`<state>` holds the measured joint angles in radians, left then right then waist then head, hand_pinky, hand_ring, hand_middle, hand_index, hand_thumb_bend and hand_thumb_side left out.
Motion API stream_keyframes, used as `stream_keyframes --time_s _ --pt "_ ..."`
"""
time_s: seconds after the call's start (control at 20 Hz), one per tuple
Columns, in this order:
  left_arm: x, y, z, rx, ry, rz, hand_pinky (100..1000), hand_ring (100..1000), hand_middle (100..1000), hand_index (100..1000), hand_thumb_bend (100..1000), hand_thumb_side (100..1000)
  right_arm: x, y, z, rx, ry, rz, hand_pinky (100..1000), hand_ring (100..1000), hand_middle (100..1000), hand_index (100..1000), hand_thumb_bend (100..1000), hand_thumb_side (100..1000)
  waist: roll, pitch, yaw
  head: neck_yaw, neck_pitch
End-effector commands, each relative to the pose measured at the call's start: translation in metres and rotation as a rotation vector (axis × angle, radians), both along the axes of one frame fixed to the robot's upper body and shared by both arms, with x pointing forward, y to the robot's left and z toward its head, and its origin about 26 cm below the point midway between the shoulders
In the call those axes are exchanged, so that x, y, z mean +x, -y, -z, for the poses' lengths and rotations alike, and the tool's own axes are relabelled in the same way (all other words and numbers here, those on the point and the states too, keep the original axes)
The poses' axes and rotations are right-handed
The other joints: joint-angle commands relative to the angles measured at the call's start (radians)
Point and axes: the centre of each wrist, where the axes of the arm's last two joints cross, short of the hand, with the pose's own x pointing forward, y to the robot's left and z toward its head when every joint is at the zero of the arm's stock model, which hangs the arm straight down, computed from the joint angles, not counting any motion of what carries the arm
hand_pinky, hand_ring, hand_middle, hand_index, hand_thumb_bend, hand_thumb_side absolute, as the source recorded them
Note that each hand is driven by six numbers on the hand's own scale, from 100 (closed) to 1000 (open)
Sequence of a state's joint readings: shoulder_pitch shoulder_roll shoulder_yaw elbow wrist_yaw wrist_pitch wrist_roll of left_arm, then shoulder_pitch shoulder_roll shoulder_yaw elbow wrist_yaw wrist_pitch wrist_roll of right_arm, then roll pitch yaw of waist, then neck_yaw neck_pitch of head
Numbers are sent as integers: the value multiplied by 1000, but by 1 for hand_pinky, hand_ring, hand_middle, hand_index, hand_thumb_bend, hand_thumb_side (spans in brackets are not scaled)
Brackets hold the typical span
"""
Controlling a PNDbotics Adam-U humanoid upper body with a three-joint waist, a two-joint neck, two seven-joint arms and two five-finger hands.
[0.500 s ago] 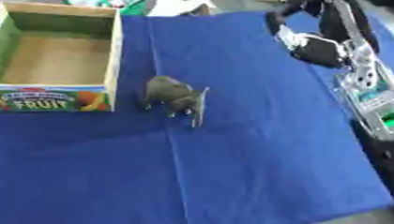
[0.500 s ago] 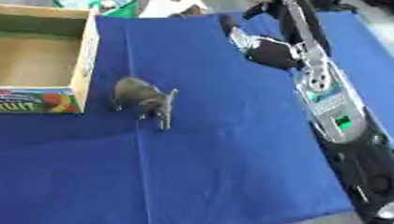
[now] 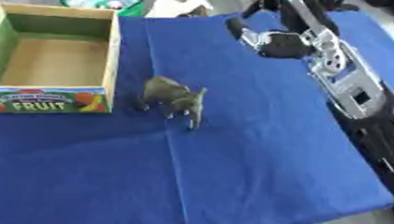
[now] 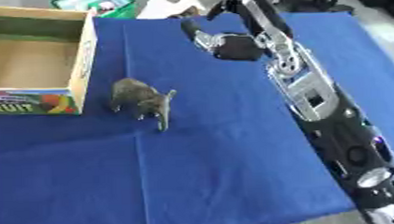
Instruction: Pick up objects on the table and place them in the box.
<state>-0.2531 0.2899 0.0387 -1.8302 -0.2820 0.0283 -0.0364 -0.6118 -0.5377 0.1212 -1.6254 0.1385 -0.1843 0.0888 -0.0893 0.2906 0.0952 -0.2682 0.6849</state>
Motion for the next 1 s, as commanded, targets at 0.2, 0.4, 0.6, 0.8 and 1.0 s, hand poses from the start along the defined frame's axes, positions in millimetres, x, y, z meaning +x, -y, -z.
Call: stream_keyframes --time_s 0.2,0.4,0.6,0.8,1.0 --pt "-1 1 -6 11 20 15 597 489 488 648 247 624 18 -9 0 -159 -42 -30 614 835 816 903 363 433 4 -22 2 -13 0" --pt "-1 2 -6 11 19 18 597 489 488 649 246 624 30 -19 11 -264 -79 -48 631 849 826 905 385 456 5 -22 4 -21 -1" --pt "-1 2 -6 12 19 19 597 489 488 649 246 624 39 -25 21 -361 -91 -31 653 867 837 909 406 470 6 -23 6 -29 -5" --pt "-1 2 -6 13 17 21 597 489 488 649 246 625 45 -30 26 -478 -83 -14 675 877 851 915 432 484 6 -23 6 -31 -4" --pt "-1 2 -6 13 18 23 597 490 488 649 247 625 49 -32 31 -527 -83 -6 676 875 850 916 437 489 7 -23 7 -33 -3"
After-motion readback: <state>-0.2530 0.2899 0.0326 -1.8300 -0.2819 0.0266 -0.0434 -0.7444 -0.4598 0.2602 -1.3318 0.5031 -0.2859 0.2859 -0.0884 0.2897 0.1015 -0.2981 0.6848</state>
